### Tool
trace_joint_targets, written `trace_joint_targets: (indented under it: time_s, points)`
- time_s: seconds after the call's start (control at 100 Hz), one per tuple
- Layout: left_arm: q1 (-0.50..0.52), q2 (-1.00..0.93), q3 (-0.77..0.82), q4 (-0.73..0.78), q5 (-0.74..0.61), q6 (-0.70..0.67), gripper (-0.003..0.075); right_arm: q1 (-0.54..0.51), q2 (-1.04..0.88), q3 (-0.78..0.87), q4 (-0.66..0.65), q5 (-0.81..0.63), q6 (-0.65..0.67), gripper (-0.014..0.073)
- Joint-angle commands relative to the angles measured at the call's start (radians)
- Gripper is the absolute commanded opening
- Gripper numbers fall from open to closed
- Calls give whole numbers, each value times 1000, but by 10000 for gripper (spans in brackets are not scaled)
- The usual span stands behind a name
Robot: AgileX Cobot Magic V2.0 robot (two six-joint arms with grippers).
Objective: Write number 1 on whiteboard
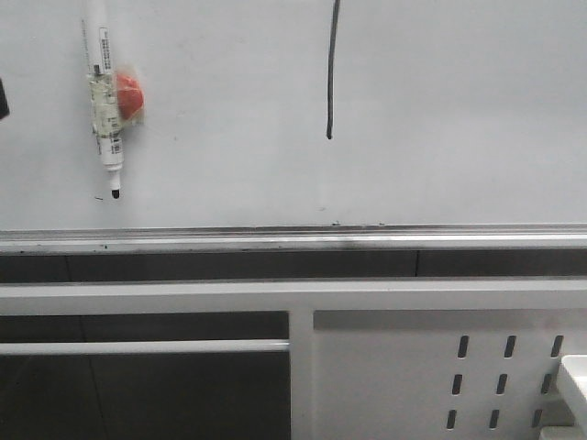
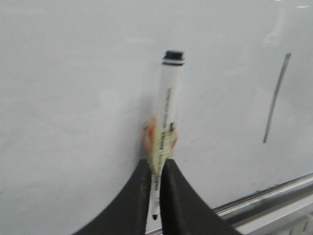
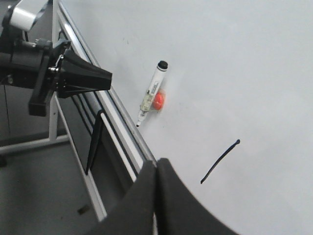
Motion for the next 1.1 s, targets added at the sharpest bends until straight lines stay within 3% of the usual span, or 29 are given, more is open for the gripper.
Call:
trace_joint_targets:
  time_s: [0.0,0.14,0.32,0.46,0.62,0.86,1.09]
  points:
    - [-1,-95,18,61,-217,24,-20,2,-91,60,-15,-195,-5,-59]
    - [-1,-224,41,10,-77,82,-20,2,-230,218,-22,-319,-5,-59]
    - [-1,-339,8,-53,269,284,-20,2,-324,407,22,-329,-5,-59]
    - [-1,-355,-23,-74,396,393,-20,2,-329,546,23,-333,-5,-59]
    - [-1,-355,-43,-69,427,396,-20,2,-329,628,69,-333,-5,-59]
    - [-1,-355,-43,-65,327,392,-20,2,-329,638,80,-321,-5,-59]
    - [-1,-355,-43,-65,314,416,-20,2,-329,638,80,-321,-5,-59]
